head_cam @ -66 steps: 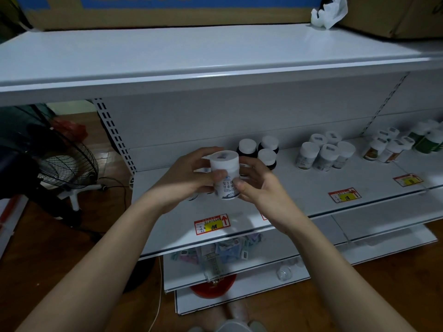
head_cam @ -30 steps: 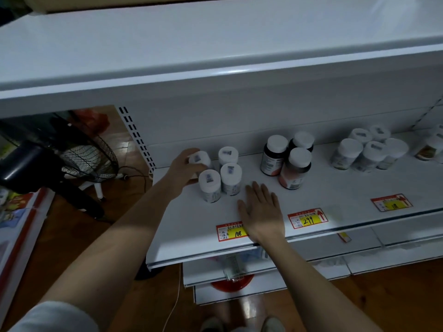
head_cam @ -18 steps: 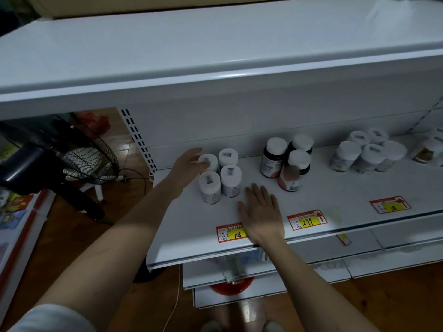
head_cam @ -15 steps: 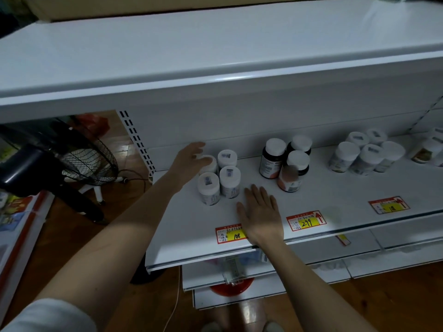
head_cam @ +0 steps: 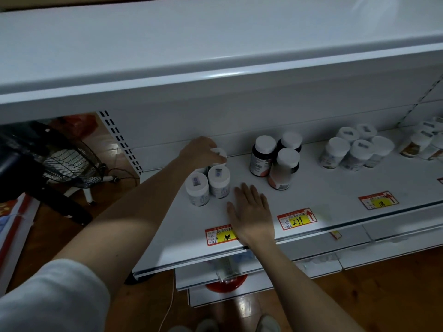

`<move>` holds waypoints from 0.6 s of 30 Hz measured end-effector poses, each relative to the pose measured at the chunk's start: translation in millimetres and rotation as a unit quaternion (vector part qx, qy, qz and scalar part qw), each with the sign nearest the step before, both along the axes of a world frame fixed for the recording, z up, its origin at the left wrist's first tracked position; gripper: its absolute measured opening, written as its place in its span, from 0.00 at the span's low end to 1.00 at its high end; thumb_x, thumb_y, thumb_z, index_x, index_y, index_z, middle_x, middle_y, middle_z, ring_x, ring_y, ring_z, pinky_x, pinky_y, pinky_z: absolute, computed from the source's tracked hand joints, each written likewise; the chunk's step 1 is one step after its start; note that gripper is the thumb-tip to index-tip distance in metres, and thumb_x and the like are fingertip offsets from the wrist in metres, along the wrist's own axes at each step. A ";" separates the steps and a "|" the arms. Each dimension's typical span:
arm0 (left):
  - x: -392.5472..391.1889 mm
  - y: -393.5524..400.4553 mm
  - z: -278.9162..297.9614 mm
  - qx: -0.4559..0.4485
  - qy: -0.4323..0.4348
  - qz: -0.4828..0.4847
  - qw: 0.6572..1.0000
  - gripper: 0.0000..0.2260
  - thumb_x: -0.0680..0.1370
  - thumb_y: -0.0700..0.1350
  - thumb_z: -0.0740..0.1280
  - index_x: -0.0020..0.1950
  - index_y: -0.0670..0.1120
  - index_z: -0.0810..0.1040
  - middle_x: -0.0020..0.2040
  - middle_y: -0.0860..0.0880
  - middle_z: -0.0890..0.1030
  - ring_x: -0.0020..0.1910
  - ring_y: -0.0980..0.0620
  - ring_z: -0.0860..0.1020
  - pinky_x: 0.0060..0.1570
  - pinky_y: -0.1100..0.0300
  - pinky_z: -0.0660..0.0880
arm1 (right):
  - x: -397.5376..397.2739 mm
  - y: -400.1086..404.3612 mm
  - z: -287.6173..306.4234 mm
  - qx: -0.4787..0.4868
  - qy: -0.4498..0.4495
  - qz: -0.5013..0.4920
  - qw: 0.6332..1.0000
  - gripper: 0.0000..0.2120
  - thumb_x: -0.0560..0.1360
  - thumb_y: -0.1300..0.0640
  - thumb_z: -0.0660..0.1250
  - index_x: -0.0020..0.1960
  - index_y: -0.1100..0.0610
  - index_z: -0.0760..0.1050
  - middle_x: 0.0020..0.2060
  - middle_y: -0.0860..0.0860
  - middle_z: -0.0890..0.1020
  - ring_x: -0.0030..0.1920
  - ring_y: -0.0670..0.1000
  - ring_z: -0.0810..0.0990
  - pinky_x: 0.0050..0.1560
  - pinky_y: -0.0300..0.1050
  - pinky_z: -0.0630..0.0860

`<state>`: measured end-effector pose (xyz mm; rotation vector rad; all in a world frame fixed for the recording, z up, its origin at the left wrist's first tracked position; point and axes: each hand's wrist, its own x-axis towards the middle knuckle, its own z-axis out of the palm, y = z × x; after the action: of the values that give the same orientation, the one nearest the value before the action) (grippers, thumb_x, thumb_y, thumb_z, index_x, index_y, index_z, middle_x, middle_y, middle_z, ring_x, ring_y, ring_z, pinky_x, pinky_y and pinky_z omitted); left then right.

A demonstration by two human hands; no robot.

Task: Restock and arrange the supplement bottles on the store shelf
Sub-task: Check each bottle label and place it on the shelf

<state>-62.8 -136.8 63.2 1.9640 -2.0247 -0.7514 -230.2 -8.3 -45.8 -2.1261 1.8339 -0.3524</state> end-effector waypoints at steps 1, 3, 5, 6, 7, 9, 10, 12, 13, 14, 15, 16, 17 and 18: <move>0.0 -0.4 -1.4 -0.007 -0.001 0.003 1.000 0.15 0.70 0.53 0.76 0.33 0.47 0.74 0.35 0.47 0.77 0.40 0.45 0.78 0.38 0.58 0.67 | -0.3 0.0 0.5 0.001 0.001 -0.001 1.000 0.34 0.78 0.38 0.41 0.79 0.52 0.58 0.80 0.50 0.56 0.80 0.53 0.50 0.79 0.51 0.44; -0.7 0.9 -3.0 -0.023 0.008 0.019 1.000 0.18 0.71 0.52 0.75 0.30 0.46 0.71 0.30 0.48 0.73 0.35 0.47 0.74 0.35 0.58 0.65 | -0.6 0.1 0.9 0.002 -0.010 -0.003 1.000 0.31 0.81 0.39 0.44 0.79 0.52 0.58 0.80 0.50 0.56 0.80 0.52 0.50 0.79 0.50 0.44; -2.1 1.8 -2.9 -0.046 0.020 0.034 0.998 0.15 0.71 0.52 0.75 0.33 0.46 0.73 0.33 0.48 0.74 0.35 0.48 0.74 0.36 0.58 0.65 | -1.3 0.0 0.9 0.006 -0.024 -0.006 1.000 0.28 0.83 0.40 0.47 0.79 0.51 0.58 0.80 0.49 0.55 0.80 0.51 0.49 0.78 0.49 0.42; -3.1 1.7 -1.9 -0.058 0.028 0.041 0.997 0.14 0.71 0.52 0.75 0.36 0.45 0.76 0.34 0.48 0.75 0.36 0.49 0.74 0.37 0.59 0.65 | -1.7 -0.3 2.0 0.011 -0.031 -0.007 0.999 0.28 0.83 0.41 0.48 0.79 0.51 0.58 0.80 0.48 0.55 0.80 0.51 0.49 0.79 0.48 0.42; -3.8 1.6 0.9 -0.072 0.039 0.047 0.996 0.13 0.71 0.53 0.75 0.38 0.44 0.78 0.35 0.48 0.74 0.36 0.50 0.73 0.37 0.59 0.65 | -2.3 -0.8 3.4 0.018 -0.036 -0.008 0.999 0.27 0.83 0.41 0.48 0.79 0.50 0.57 0.80 0.48 0.54 0.80 0.50 0.48 0.79 0.47 0.42; -5.2 3.3 9.5 -0.096 0.063 0.071 0.991 0.17 0.72 0.54 0.74 0.39 0.40 0.80 0.34 0.46 0.73 0.34 0.50 0.72 0.35 0.59 0.65 | -2.9 -1.4 6.2 0.030 -0.047 -0.010 0.998 0.27 0.84 0.41 0.48 0.79 0.49 0.57 0.80 0.47 0.54 0.80 0.49 0.47 0.79 0.46 0.41; -5.2 5.4 15.3 -0.109 0.072 0.081 0.988 0.19 0.72 0.55 0.73 0.40 0.37 0.81 0.34 0.45 0.74 0.34 0.50 0.72 0.34 0.59 0.65 | -2.6 -1.4 7.3 0.038 -0.058 -0.011 0.998 0.27 0.84 0.41 0.48 0.79 0.49 0.58 0.80 0.46 0.54 0.80 0.48 0.47 0.79 0.46 0.41; -3.3 12.4 28.4 -0.130 0.102 0.095 0.982 0.25 0.69 0.59 0.68 0.43 0.35 0.81 0.35 0.43 0.76 0.35 0.51 0.73 0.33 0.60 0.65 | -2.5 -2.2 10.5 0.058 -0.084 -0.015 0.995 0.26 0.84 0.42 0.48 0.79 0.49 0.58 0.80 0.46 0.53 0.80 0.48 0.47 0.79 0.46 0.41; -1.9 16.6 34.9 -0.137 0.121 0.098 0.978 0.25 0.68 0.60 0.66 0.44 0.35 0.81 0.37 0.40 0.78 0.36 0.52 0.73 0.33 0.60 0.65 | -3.4 -4.5 11.9 0.071 -0.084 -0.013 0.994 0.25 0.84 0.44 0.48 0.79 0.50 0.58 0.80 0.47 0.53 0.80 0.49 0.47 0.78 0.47 0.41; -0.7 21.7 41.3 -0.146 0.135 0.095 0.976 0.25 0.68 0.59 0.65 0.44 0.36 0.80 0.39 0.38 0.80 0.36 0.52 0.72 0.33 0.60 0.66 | -5.5 -7.3 15.7 0.085 -0.064 0.001 0.994 0.24 0.85 0.47 0.48 0.79 0.51 0.57 0.81 0.49 0.53 0.80 0.51 0.47 0.78 0.49 0.42; 0.2 27.0 46.4 -0.151 0.144 0.090 0.974 0.25 0.68 0.59 0.65 0.44 0.36 0.80 0.42 0.37 0.81 0.36 0.52 0.73 0.34 0.60 0.68 | -7.9 -11.0 20.2 0.108 -0.044 0.012 0.993 0.23 0.85 0.51 0.48 0.79 0.52 0.57 0.81 0.51 0.52 0.80 0.53 0.48 0.78 0.51 0.44; 1.2 32.5 50.8 -0.156 0.158 0.086 0.971 0.23 0.69 0.58 0.65 0.45 0.36 0.80 0.44 0.37 0.82 0.36 0.52 0.73 0.37 0.59 0.72 | -10.1 -15.1 26.8 0.133 -0.035 0.021 0.990 0.22 0.85 0.54 0.48 0.79 0.54 0.58 0.80 0.53 0.54 0.80 0.55 0.50 0.77 0.52 0.47; 2.1 37.5 54.4 -0.156 0.179 0.085 0.968 0.22 0.70 0.57 0.66 0.45 0.37 0.81 0.45 0.37 0.82 0.37 0.50 0.76 0.40 0.56 0.76 | -12.2 -19.3 35.2 0.153 -0.055 0.021 0.986 0.21 0.85 0.57 0.49 0.77 0.57 0.61 0.79 0.56 0.59 0.78 0.57 0.55 0.76 0.51 0.52; 2.5 42.7 57.3 -0.152 0.205 0.088 0.963 0.19 0.71 0.55 0.68 0.46 0.39 0.82 0.45 0.38 0.83 0.39 0.48 0.79 0.44 0.52 0.79 | -14.5 -22.0 45.1 0.160 -0.109 0.004 0.981 0.18 0.85 0.58 0.50 0.72 0.58 0.68 0.73 0.58 0.68 0.73 0.57 0.65 0.72 0.48 0.58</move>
<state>-60.4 -94.2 120.5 1.6275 -1.5922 -0.6879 -244.7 -30.3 -0.7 -1.8014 1.6335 -0.2550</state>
